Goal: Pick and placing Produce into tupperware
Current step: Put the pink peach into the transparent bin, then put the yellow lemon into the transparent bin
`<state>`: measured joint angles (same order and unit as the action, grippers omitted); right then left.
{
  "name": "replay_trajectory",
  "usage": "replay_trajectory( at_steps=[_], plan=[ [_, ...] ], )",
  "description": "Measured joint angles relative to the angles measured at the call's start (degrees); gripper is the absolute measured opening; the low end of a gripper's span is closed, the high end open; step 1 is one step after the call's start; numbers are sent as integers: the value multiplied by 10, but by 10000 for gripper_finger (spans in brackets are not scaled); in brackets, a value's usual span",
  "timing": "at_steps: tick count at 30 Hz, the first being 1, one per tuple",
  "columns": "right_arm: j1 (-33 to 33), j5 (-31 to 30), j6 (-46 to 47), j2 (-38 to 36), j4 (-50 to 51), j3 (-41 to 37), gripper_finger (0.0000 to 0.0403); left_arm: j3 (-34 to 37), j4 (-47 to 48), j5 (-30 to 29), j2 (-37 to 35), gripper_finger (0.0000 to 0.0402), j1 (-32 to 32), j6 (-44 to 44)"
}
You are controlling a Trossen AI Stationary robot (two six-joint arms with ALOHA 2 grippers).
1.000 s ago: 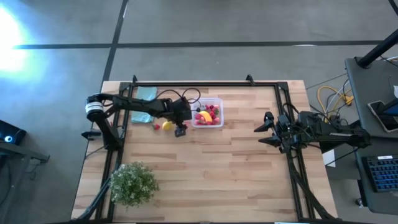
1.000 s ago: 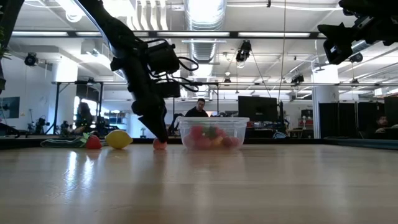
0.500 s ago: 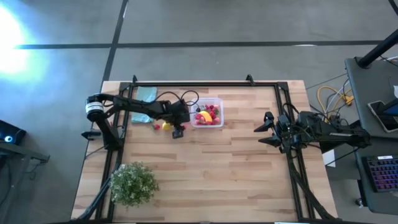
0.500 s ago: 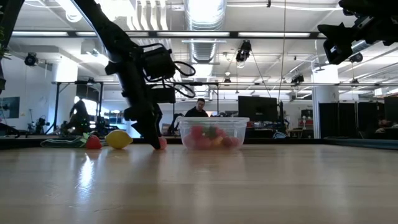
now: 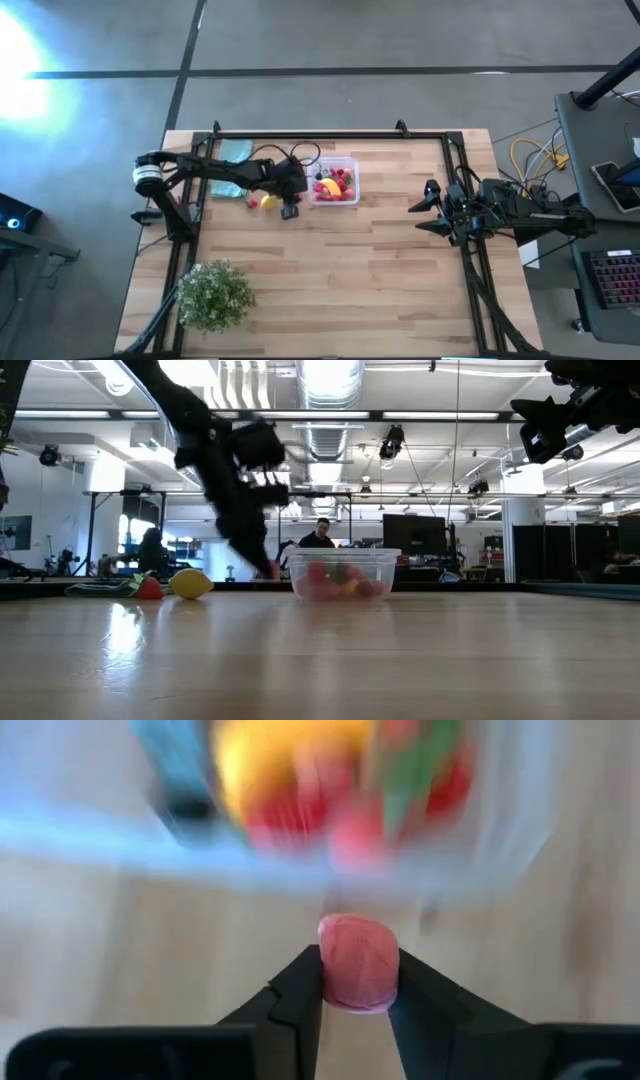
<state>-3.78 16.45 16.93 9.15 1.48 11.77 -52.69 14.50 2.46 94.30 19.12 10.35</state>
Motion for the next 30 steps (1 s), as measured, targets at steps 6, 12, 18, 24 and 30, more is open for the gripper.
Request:
replay_trajectory(
  at_steps=[6,12,18,24,30],
  plan=[
    [0,0,0,0,0,0,228,-48,-23,0,-81,79,-8,3],
    [0,0,0,0,0,0,228,-91,-58,3,-66,79,-11,8],
    [0,0,0,0,0,0,228,-152,-52,-17,34,81,-17,7],
    [0,0,0,1,0,0,228,-233,-3,-49,87,139,-16,5],
    [0,0,0,1,0,0,228,-256,73,-46,67,223,-17,5]
  ],
)
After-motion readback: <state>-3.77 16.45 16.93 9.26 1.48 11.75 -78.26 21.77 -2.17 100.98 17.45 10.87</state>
